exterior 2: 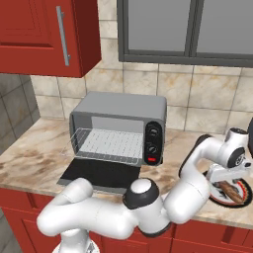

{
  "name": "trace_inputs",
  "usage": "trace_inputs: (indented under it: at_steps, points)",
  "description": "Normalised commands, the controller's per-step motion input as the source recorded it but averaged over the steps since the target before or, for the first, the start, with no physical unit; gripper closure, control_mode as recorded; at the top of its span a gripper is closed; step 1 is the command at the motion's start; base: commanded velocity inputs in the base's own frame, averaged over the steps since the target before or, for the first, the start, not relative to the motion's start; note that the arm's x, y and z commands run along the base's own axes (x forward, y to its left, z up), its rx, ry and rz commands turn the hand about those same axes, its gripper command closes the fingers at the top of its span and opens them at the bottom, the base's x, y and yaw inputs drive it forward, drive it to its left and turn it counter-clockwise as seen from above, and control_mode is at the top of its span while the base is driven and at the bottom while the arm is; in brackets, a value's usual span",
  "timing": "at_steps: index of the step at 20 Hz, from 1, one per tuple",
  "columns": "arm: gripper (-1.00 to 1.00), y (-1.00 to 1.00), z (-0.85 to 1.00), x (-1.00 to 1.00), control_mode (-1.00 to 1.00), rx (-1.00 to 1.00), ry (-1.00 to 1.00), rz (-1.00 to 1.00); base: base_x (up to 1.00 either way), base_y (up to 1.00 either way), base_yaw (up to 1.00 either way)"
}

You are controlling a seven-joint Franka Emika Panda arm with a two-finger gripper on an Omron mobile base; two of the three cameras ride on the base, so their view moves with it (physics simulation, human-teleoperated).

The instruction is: Pull the toaster oven rack outwards. Pick up the baguette from the plate and place it on the toaster oven rack. Close the toaster oven door fully and set the temperature to the lowest setting.

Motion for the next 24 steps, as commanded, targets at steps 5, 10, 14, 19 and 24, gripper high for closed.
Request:
trace_inputs:
  at_steps: [5,10,14,19,24]
  points:
    - [-1.00,-0.01,-0.25,0.00,-1.00,0.07,0.08,0.00,0.00,0.00,0.00]
    - [-1.00,0.00,-0.29,0.00,-1.00,0.06,0.05,0.00,0.00,0.00,0.00]
    - [-1.00,0.00,-0.17,0.00,-1.00,0.03,0.02,0.00,0.00,0.00,0.00]
    - [1.00,0.00,0.00,0.00,-1.00,0.00,0.00,0.00,0.00,0.00,0.00]
    - [1.00,0.00,0.00,0.00,-1.00,0.00,0.00,0.00,0.00,0.00,0.00]
